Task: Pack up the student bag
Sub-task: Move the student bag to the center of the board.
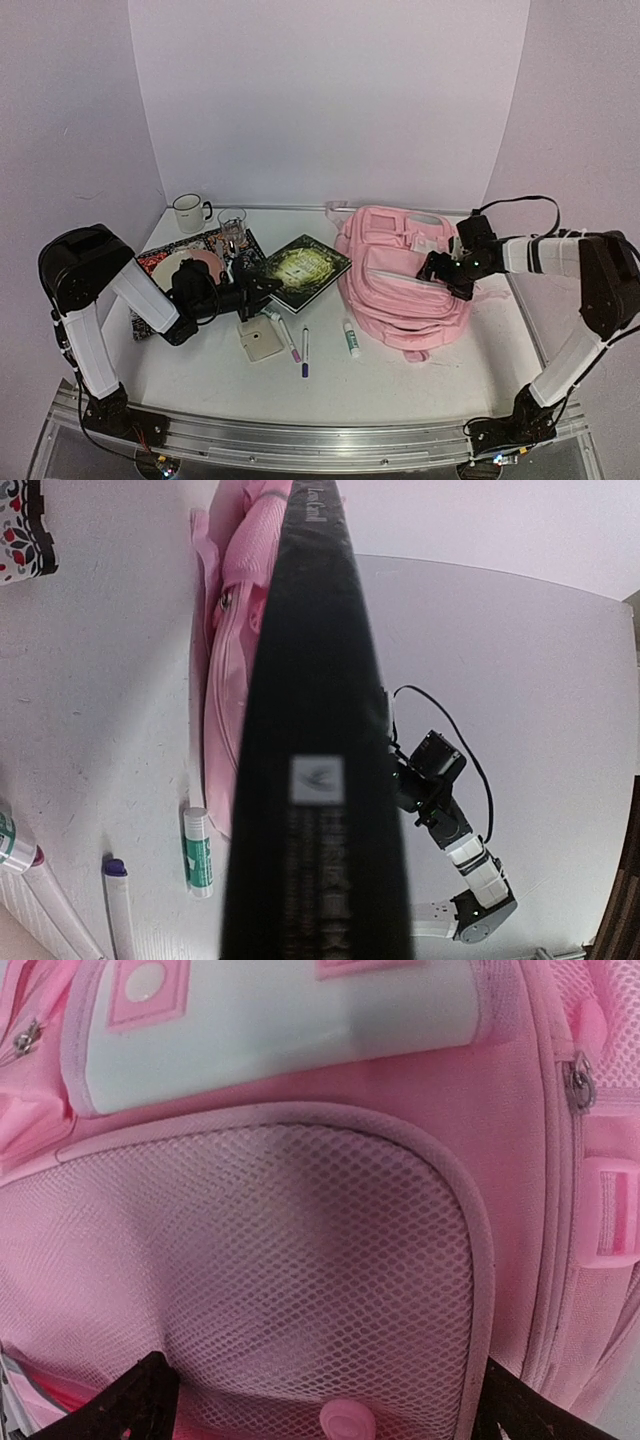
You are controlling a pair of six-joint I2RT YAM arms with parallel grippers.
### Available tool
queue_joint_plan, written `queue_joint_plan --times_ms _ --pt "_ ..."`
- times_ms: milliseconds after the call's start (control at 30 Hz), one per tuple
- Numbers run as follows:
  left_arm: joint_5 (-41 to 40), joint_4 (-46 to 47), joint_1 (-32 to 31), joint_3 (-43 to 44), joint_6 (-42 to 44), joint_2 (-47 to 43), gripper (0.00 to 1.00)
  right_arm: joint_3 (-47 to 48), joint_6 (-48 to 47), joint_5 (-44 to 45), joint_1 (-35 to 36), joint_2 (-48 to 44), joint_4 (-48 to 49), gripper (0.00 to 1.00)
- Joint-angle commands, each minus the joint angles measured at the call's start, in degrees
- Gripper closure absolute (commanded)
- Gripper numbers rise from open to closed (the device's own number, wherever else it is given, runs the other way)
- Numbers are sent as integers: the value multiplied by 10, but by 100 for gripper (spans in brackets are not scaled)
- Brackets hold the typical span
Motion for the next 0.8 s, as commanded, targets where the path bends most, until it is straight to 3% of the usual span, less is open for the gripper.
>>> queue_joint_plan --times_ms 0,233,467,767 --pt "12 116 2 24 17 -2 100 77 -11 -56 47 67 38 5" --pt "11 111 23 11 22 -12 100 146 -16 -58 105 102 28 6" --pt "30 89 62 17 38 -15 100 175 -94 -26 156 77 -23 6" --pt "73 57 106 27 57 -28 100 230 -225 175 248 66 -178 2"
